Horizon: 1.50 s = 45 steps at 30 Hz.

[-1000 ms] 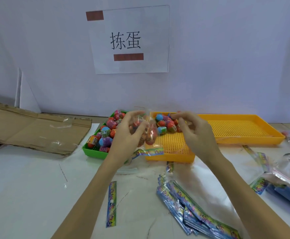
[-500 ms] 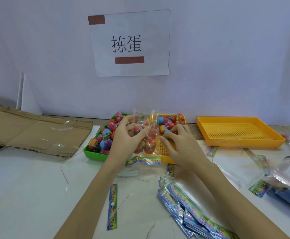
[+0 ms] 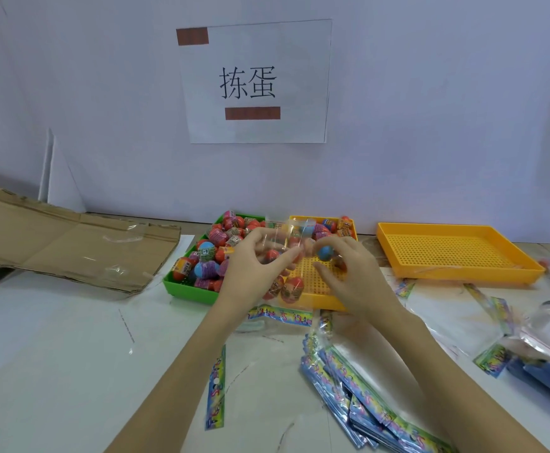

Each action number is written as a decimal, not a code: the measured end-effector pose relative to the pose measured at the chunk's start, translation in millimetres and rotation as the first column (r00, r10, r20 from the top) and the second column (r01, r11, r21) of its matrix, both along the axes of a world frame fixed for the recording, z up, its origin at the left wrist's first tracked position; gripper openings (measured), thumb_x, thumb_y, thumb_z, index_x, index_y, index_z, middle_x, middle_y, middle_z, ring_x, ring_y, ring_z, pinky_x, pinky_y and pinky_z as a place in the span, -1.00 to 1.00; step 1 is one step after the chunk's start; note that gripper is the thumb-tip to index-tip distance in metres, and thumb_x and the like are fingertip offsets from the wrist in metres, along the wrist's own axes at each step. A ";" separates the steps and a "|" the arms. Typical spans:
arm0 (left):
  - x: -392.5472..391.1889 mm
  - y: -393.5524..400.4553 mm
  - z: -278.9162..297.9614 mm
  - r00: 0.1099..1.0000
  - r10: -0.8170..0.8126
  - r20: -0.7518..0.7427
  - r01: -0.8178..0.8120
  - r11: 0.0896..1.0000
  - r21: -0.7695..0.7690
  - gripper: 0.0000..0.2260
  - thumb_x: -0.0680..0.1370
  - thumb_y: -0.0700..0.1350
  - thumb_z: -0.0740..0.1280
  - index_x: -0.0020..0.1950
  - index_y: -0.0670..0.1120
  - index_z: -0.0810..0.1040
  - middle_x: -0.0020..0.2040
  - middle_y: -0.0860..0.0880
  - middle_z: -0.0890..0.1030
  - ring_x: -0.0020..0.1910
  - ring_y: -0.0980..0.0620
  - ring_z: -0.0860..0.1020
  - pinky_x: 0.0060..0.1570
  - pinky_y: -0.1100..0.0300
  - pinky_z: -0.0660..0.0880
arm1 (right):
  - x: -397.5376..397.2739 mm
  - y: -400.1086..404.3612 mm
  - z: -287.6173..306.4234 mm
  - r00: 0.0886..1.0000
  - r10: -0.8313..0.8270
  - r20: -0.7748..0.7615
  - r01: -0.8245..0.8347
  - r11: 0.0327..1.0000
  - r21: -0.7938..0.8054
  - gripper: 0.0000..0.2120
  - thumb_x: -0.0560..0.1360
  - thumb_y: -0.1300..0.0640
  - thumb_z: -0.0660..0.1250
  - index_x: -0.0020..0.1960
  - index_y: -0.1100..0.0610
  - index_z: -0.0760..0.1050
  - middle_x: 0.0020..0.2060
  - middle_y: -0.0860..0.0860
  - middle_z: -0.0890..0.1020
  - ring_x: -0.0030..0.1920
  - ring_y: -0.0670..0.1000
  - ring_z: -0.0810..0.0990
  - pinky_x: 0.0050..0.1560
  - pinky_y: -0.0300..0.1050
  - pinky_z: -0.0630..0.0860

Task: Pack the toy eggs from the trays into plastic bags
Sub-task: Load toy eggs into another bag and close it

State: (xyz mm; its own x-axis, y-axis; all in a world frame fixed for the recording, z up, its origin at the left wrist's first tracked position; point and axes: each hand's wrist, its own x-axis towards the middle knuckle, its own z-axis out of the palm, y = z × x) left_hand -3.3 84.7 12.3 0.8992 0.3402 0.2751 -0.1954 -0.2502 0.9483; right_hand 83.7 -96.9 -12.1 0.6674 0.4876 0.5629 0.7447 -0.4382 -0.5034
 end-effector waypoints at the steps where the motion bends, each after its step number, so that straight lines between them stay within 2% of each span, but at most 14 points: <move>1: -0.1 -1.2 -0.5 1.000 0.009 -0.005 -0.009 1.000 0.011 -0.71 0.53 -0.06 0.55 0.19 -0.06 0.57 -0.09 -0.03 0.75 -0.19 0.00 0.75 -0.13 0.11 0.68 | -3.0 -0.5 5.0 1.000 0.013 -0.023 -0.011 0.995 0.096 -0.81 0.59 0.21 0.42 0.17 0.04 0.54 0.04 -0.04 0.63 0.01 -0.03 0.62 0.08 0.10 0.60; 3: -0.6 -3.5 -0.8 0.999 0.032 0.002 -0.033 0.999 0.028 -0.71 0.51 -0.04 0.57 0.16 -0.05 0.59 -0.13 0.01 0.75 -0.23 0.04 0.74 -0.18 0.21 0.64 | -9.7 -0.6 17.7 0.997 0.036 -0.068 -0.014 0.953 0.302 -0.75 0.59 0.26 0.42 0.21 0.07 0.49 0.00 -0.05 0.68 -0.06 -0.08 0.68 -0.03 0.02 0.67; 7: -2.6 -7.4 -1.3 0.997 0.061 0.036 -0.066 0.988 0.140 -0.66 0.42 0.10 0.58 0.10 0.02 0.60 -0.15 0.05 0.74 -0.20 0.07 0.72 -0.10 0.13 0.67 | -27.8 4.5 42.1 0.989 0.135 -0.055 -0.076 0.801 0.594 -0.66 0.57 0.23 0.47 0.31 0.12 0.49 0.11 -0.06 0.70 0.11 -0.01 0.71 0.04 -0.18 0.65; 10: -3.8 -10.5 -0.7 0.997 0.031 0.077 -0.044 0.982 0.182 -0.62 0.40 0.15 0.57 0.12 0.04 0.60 -0.13 0.11 0.74 -0.14 0.13 0.71 -0.06 0.15 0.65 | -36.8 7.6 49.2 0.975 0.214 -0.065 -0.154 0.853 0.499 -0.70 0.57 0.20 0.48 0.28 0.07 0.55 0.08 -0.13 0.71 0.07 -0.05 0.73 -0.04 -0.15 0.68; 14: -2.9 -9.6 -0.3 0.992 -0.006 0.127 -0.018 0.981 0.193 -0.64 0.43 0.03 0.62 0.16 0.03 0.63 -0.10 0.11 0.73 -0.06 0.15 0.68 -0.06 0.17 0.60 | -32.3 3.7 44.0 0.998 0.051 0.043 -0.060 0.965 0.253 -0.71 0.57 0.23 0.46 0.27 0.07 0.59 0.11 -0.03 0.66 -0.01 -0.12 0.69 -0.14 -0.10 0.67; 19: -4.1 -6.4 2.8 0.987 -0.029 0.157 -0.003 0.980 0.201 -0.62 0.42 -0.02 0.64 0.20 0.02 0.66 0.00 0.11 0.71 -0.03 0.11 0.66 -0.04 0.27 0.56 | -26.0 -1.7 46.1 0.993 0.095 -0.072 -0.081 0.981 0.179 -0.71 0.59 0.21 0.43 0.29 0.00 0.59 0.14 -0.05 0.63 0.00 -0.17 0.64 -0.12 -0.28 0.61; 23: -4.4 -6.3 4.4 0.982 -0.054 0.182 0.016 0.979 0.205 -0.63 0.47 -0.02 0.60 0.24 -0.01 0.66 0.04 0.13 0.72 0.04 0.16 0.68 0.03 0.32 0.57 | -27.5 -0.3 45.5 0.989 0.089 -0.115 -0.063 0.976 0.210 -0.74 0.59 0.12 0.45 0.27 0.00 0.59 0.00 -0.15 0.67 -0.01 -0.17 0.65 -0.09 -0.24 0.61; 28: -4.5 -4.4 5.5 0.979 -0.075 0.189 0.027 0.969 0.244 -0.67 0.50 0.08 0.52 0.25 0.11 0.64 0.02 0.13 0.72 0.00 0.15 0.67 0.00 0.29 0.58 | -24.6 -0.3 45.9 0.978 0.114 -0.173 -0.066 0.962 0.264 -0.73 0.59 0.14 0.44 0.28 -0.02 0.58 0.06 -0.12 0.68 -0.02 -0.14 0.69 -0.08 -0.19 0.66; 30: -4.5 -4.4 4.7 0.983 -0.063 0.174 0.021 0.971 0.236 -0.68 0.53 0.12 0.46 0.26 0.11 0.64 -0.05 0.06 0.72 -0.08 0.07 0.67 -0.08 0.20 0.61 | -23.2 -1.8 47.2 0.966 0.153 -0.210 -0.094 0.959 0.268 -0.71 0.58 0.17 0.45 0.28 -0.02 0.58 0.07 -0.10 0.68 -0.04 -0.11 0.70 -0.11 -0.18 0.66; 32: -4.0 -4.7 4.3 0.984 -0.055 0.167 0.018 0.975 0.220 -0.73 0.56 0.14 0.39 0.23 0.12 0.63 -0.13 0.04 0.71 -0.20 0.07 0.66 -0.22 0.24 0.59 | -23.2 -3.4 49.2 0.955 0.192 -0.225 -0.124 0.950 0.287 -0.70 0.57 0.19 0.46 0.28 0.01 0.59 0.07 -0.09 0.68 -0.04 -0.08 0.71 -0.09 -0.17 0.67; 36: -3.6 -7.1 4.5 0.987 -0.043 0.155 0.002 0.967 0.254 -0.70 0.59 0.13 0.32 0.24 0.04 0.64 -0.23 0.25 0.65 -0.30 0.24 0.59 -0.25 0.40 0.49 | -26.3 -3.8 52.5 0.934 0.260 -0.246 -0.178 0.934 0.311 -0.70 0.56 0.21 0.47 0.27 0.03 0.62 0.07 -0.05 0.70 -0.05 -0.05 0.72 -0.09 -0.15 0.68; 38: -3.5 -8.5 4.1 0.985 -0.030 0.168 -0.016 0.964 0.266 -0.66 0.62 0.13 0.27 0.22 -0.04 0.65 -0.30 0.29 0.60 -0.36 0.28 0.53 -0.31 0.43 0.42 | -27.5 -3.5 52.7 0.908 0.302 -0.291 -0.190 0.914 0.358 -0.71 0.57 0.23 0.46 0.27 0.07 0.62 0.04 0.00 0.72 -0.16 0.00 0.73 -0.22 -0.16 0.66; 41: -3.1 -10.6 4.6 0.983 -0.004 0.183 -0.041 0.970 0.241 -0.62 0.66 0.13 0.17 0.18 -0.08 0.65 -0.35 0.19 0.57 -0.46 0.26 0.47 -0.41 0.41 0.36 | -28.6 -2.0 51.2 0.865 0.328 -0.379 -0.159 0.896 0.415 -0.74 0.57 0.23 0.46 0.25 0.11 0.61 -0.02 0.06 0.73 -0.23 0.15 0.75 -0.38 -0.14 0.59; 45: -2.0 -11.0 4.4 0.986 0.058 0.159 -0.096 0.966 0.241 -0.64 0.70 0.12 0.13 0.23 0.02 0.66 -0.22 -0.17 0.67 -0.40 0.05 0.54 -0.37 0.16 0.49 | -28.5 -0.2 49.5 0.851 0.332 -0.408 -0.184 0.915 0.360 -0.74 0.55 0.22 0.48 0.22 0.07 0.62 -0.02 0.06 0.73 -0.12 0.06 0.76 -0.26 -0.21 0.59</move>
State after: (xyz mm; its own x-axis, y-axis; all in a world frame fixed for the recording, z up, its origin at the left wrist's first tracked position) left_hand -5.3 73.7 16.7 0.8154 0.3113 0.4881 -0.3004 -0.4931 0.8165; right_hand 55.2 -97.1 37.5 0.7554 0.5370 0.3756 0.4660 -0.0372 -0.8840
